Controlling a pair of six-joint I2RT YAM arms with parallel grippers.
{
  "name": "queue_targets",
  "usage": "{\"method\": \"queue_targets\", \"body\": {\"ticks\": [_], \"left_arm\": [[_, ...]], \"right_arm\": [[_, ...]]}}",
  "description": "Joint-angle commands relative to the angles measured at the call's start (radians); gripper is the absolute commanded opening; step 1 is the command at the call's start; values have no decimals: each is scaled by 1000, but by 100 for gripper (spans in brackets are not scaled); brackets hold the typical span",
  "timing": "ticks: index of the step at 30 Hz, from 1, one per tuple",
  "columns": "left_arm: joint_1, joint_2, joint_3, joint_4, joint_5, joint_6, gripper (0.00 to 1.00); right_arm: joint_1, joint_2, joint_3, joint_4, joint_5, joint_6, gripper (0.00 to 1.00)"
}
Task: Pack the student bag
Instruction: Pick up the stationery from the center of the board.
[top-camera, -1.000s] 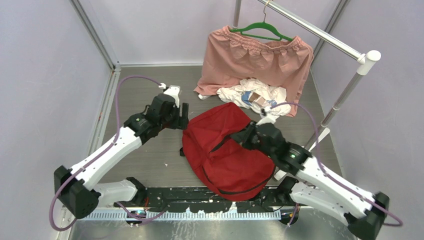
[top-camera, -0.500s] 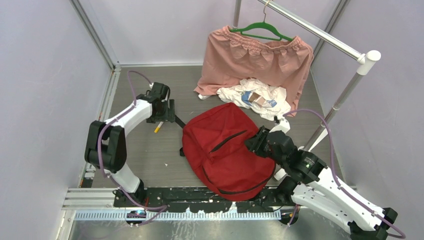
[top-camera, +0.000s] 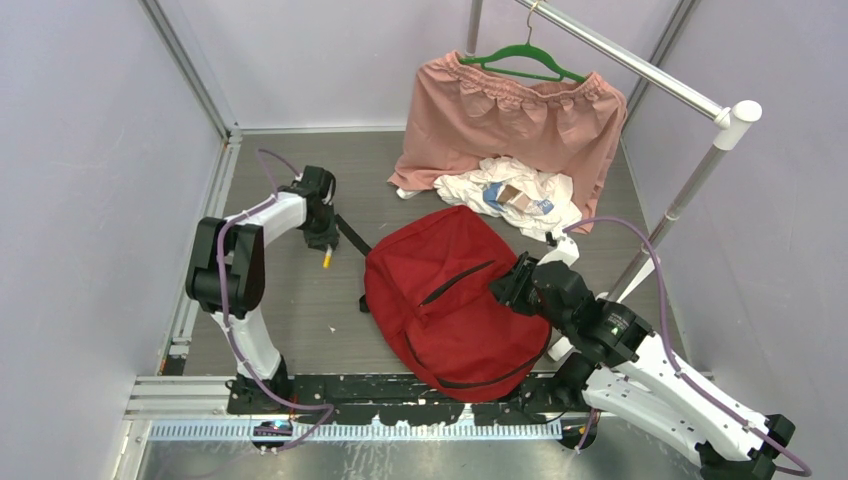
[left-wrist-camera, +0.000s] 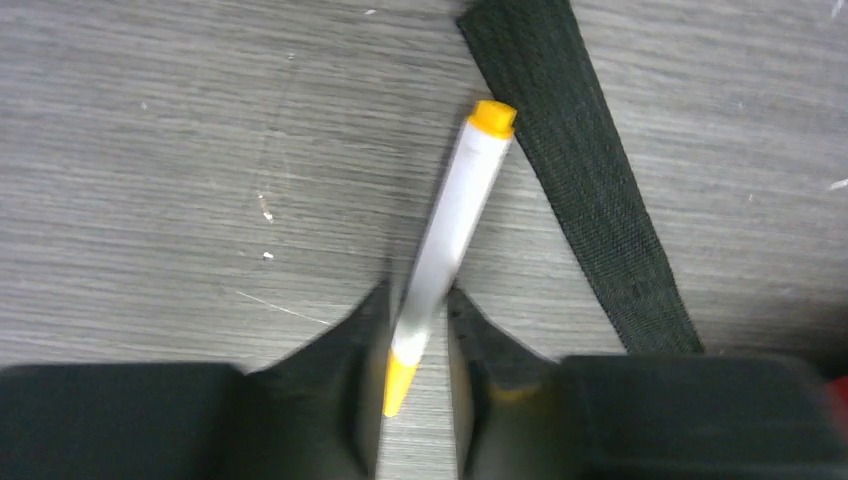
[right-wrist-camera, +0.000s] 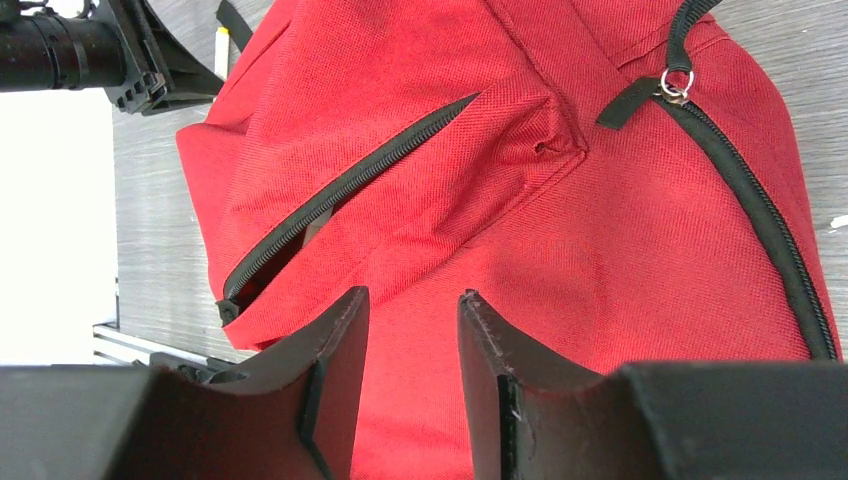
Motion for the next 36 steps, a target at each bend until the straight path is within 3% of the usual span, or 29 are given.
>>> {"method": "queue_targets", "body": {"ticks": [1, 4, 7, 10, 12, 14, 16, 19, 24, 33, 36], "left_arm": [[4, 19, 7, 3, -19, -29, 19], [3, -53, -28, 11, 5, -34, 1], [2, -204, -80, 36, 91, -52, 0], [-9, -378, -100, 35, 311, -57, 0], [-53, -432, -47, -64, 445, -33, 0], [-127, -503, -32, -82, 546, -32, 0], [-204, -587, -74, 5, 621, -73, 0], [-284, -677, -142, 146, 690, -165, 0], [-339, -711, -175, 255, 733, -229, 0], [-378, -653, -141, 235, 769, -203, 0], [-387, -657, -136, 243, 769, -201, 0]], "right_arm": [[3, -6, 31, 15, 17, 4, 43], [2, -3, 51, 9, 15, 2, 43], [3, 4, 95, -6, 15, -11, 42], [2, 12, 148, 18, -20, -31, 41], [3, 28, 169, 69, -66, -53, 42], [3, 61, 182, 156, -135, -62, 46], [2, 118, 192, 258, -206, -42, 53], [2, 244, 219, 404, -297, 33, 69], [4, 391, 199, 645, -341, 155, 73], [7, 488, 201, 739, -246, 171, 72], [6, 525, 216, 744, -224, 175, 67]]}}
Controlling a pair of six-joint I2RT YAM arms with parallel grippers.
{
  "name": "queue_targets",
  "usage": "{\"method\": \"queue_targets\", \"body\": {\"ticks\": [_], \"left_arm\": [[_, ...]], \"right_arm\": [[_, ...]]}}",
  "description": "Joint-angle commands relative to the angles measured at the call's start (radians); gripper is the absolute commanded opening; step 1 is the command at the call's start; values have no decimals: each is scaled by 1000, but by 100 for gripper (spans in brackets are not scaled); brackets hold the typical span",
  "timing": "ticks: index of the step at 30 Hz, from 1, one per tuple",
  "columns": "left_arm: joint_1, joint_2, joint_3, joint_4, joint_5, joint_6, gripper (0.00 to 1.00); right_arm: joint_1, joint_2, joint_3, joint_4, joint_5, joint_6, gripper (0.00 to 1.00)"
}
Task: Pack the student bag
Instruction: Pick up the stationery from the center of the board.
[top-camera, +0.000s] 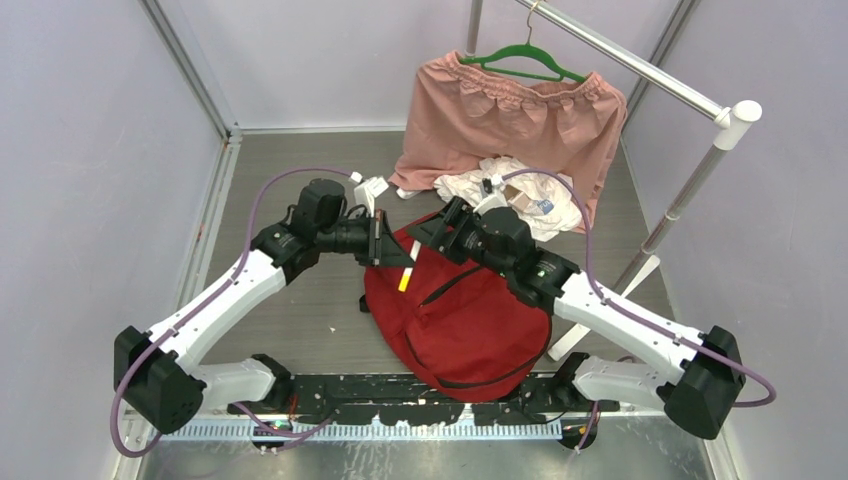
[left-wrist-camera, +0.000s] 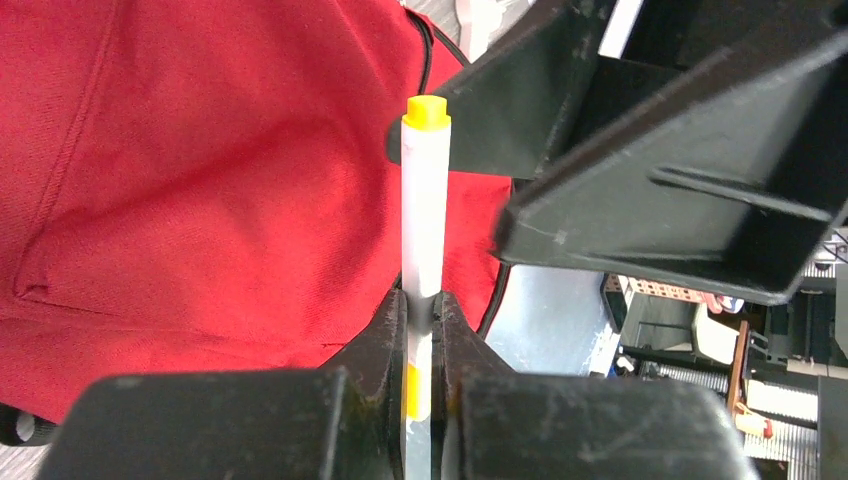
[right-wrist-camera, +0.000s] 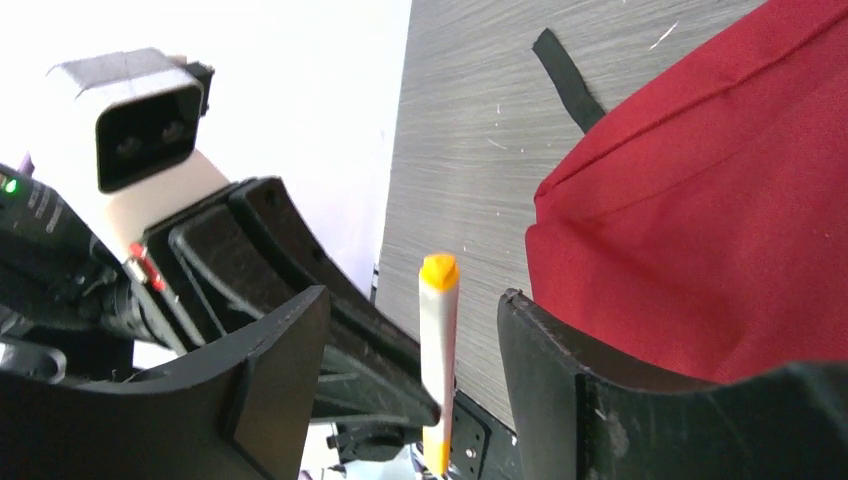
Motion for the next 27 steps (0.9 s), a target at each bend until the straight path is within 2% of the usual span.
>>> {"method": "queue_targets", "body": {"ticks": [1, 3, 7, 9, 10, 12, 13, 14, 15, 18, 20, 22, 24, 27], "left_arm": [[-13, -14, 38, 65, 51, 3, 0], [-17, -15, 44, 66, 63, 4, 0], [-20, -17, 49, 50, 74, 19, 0], [-22, -16, 48, 50, 78, 22, 0], [-23, -13, 50, 50, 81, 23, 7], [-23, -8, 51, 49, 92, 31, 41], [-24, -5, 55, 39, 95, 49, 60], [-23, -3, 65, 10, 88, 79, 72], [-23, 0, 80, -32, 67, 110, 76], [-23, 8, 120, -114, 10, 168, 73], [-24, 19, 125, -119, -13, 185, 67], [-36, 41, 125, -98, -3, 191, 66], [-99, 69, 145, -104, -27, 246, 73], [-256, 150, 255, -240, -184, 371, 81]], "right_arm": [[5, 54, 37, 106, 47, 19, 64], [6, 87, 51, 105, 42, 19, 51], [5, 83, 38, 111, 42, 31, 14], [4, 44, 25, 83, 76, 25, 2], [5, 16, 21, 59, 98, 16, 1], [2, -50, 8, -30, 165, 0, 1], [-3, -92, -7, -68, 194, -7, 1], [-10, -133, -30, -105, 221, -14, 1], [-14, -183, -49, -161, 248, -20, 1], [-23, -335, -119, -298, 318, -26, 1], [-24, -421, -167, -367, 331, 6, 1], [-25, -491, -224, -394, 301, 61, 1], [-25, -524, -277, -379, 247, 113, 1], [-24, -545, -323, -374, 206, 164, 1]]}}
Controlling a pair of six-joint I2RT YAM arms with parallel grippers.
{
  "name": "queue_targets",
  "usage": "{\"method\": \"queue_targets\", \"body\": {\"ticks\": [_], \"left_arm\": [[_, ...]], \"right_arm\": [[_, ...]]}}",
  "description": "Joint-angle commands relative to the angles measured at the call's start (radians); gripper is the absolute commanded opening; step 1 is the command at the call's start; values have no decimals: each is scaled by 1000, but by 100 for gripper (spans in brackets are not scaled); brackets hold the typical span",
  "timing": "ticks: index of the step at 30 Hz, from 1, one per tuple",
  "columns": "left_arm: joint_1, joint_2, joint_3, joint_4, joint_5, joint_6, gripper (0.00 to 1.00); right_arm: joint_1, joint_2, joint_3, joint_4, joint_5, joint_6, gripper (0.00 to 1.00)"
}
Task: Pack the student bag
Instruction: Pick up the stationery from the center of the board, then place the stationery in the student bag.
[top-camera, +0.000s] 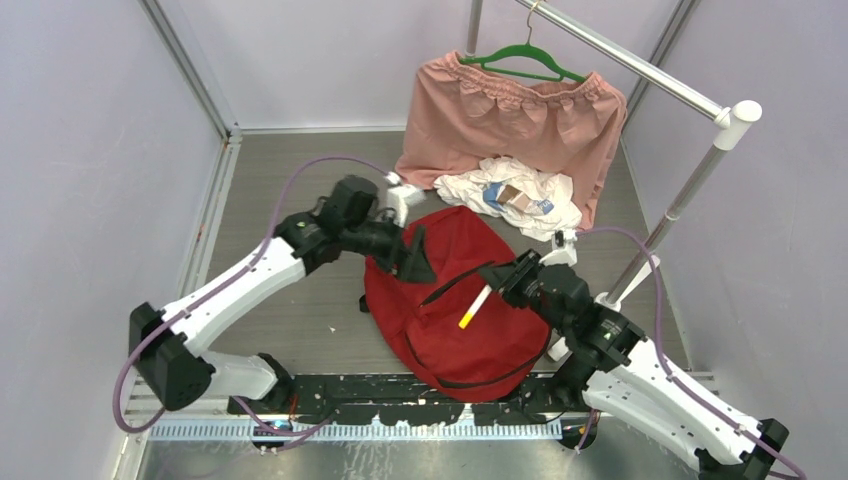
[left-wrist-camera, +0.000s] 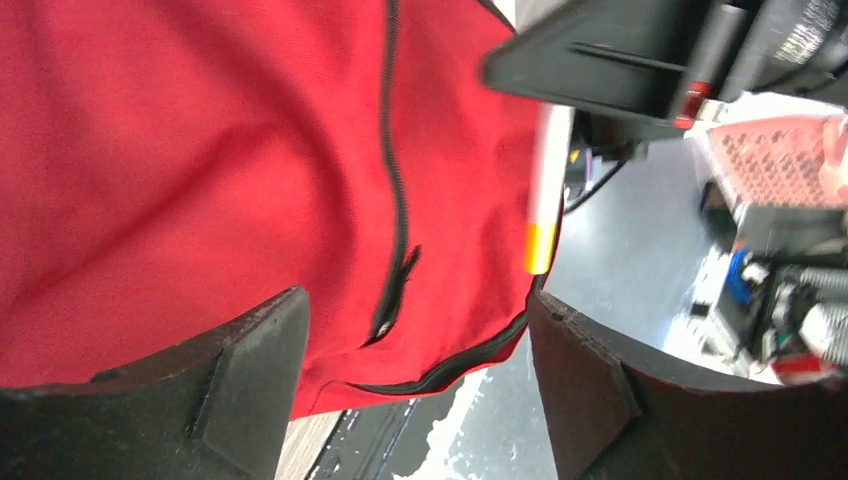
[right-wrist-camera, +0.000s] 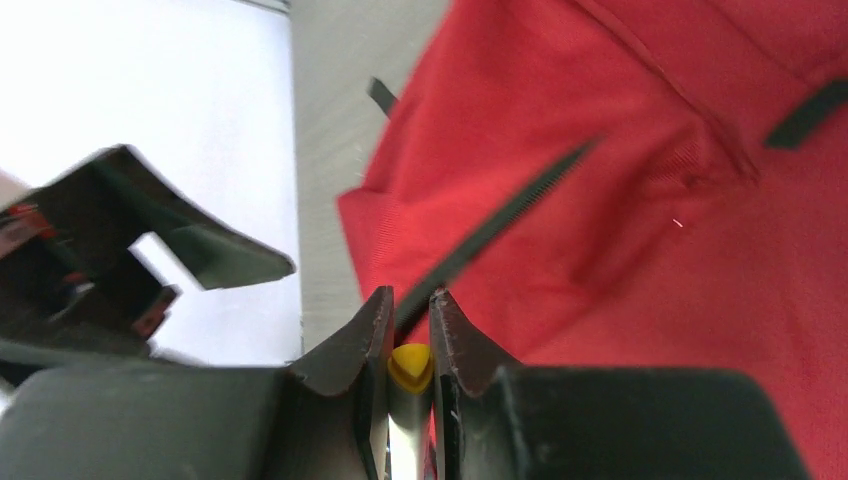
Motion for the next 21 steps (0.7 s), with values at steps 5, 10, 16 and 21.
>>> {"method": "queue_targets", "body": {"ticks": [5, 10, 16, 21], "left_arm": [[-208, 219, 223, -187, -282, 220, 75], [-217, 312, 256, -163, -315, 234, 69], [-226, 392, 323, -193, -363, 237, 45], [-226, 366, 347, -195, -425, 214, 5]], "right_arm": [[-1, -68, -69, -96, -11, 105, 1], [-1, -88, -53, -129, 8, 105, 1], [-1, -47, -51, -75, 7, 107, 1], [-1, 12, -67, 14, -17, 114, 1]]}}
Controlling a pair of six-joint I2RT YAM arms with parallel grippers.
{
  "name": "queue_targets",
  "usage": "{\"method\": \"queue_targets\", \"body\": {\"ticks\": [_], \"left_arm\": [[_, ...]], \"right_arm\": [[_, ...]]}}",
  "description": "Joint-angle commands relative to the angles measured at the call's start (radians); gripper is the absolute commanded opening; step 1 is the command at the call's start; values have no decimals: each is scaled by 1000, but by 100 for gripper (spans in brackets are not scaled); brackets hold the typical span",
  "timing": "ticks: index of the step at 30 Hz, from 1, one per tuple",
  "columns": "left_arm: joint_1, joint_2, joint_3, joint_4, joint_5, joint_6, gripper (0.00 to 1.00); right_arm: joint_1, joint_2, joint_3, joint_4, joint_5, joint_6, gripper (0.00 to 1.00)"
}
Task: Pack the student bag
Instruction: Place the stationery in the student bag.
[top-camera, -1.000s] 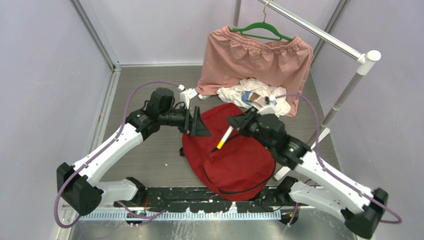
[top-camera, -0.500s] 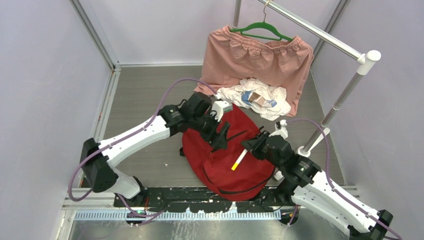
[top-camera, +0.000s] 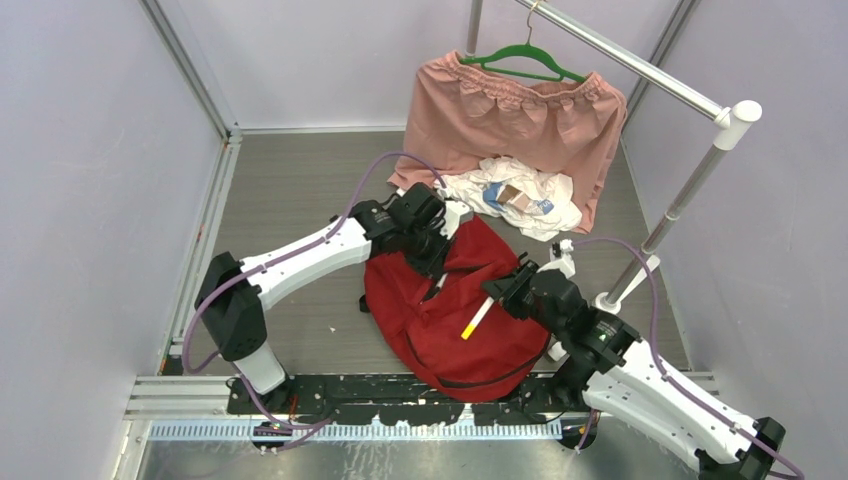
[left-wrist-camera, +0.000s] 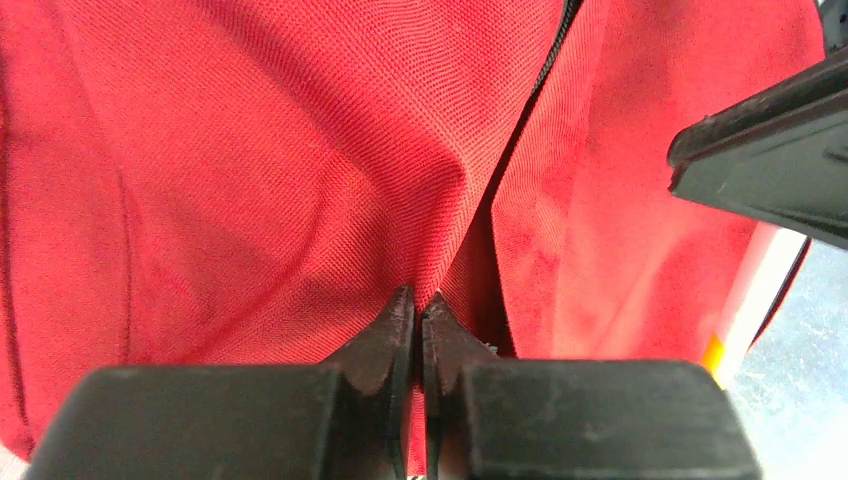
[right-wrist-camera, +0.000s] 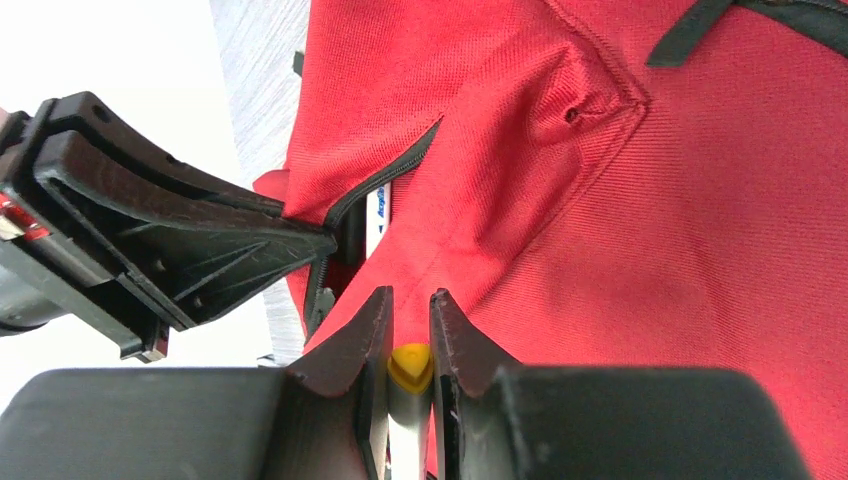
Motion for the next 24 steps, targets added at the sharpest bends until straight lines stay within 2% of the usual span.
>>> {"method": "queue_targets", "body": {"ticks": [1, 3, 5, 9, 13, 18, 24], "left_arm": [[-4, -53, 66, 5, -60, 0, 4], [-4, -77, 65, 19, -62, -7, 0], [-4, -97, 60, 35, -58, -17, 0], [-4, -131, 50, 59, -17, -39, 0], [-4, -154, 42, 66, 52, -52, 0], [-4, -175, 29, 62, 79, -58, 0], [-4, -187, 7, 86, 121, -72, 0]], "right_arm": [[-1, 57, 15, 166, -15, 13, 1], [0, 130, 31, 227, -61, -2, 1], [0, 216, 67, 236, -79, -21, 1], [-1, 319, 65, 359, -88, -21, 1], [-10, 342, 47, 423, 24, 35, 1], [-16, 277, -55, 566, 216, 158, 1], [2, 367, -28, 571, 308, 156, 1]]}}
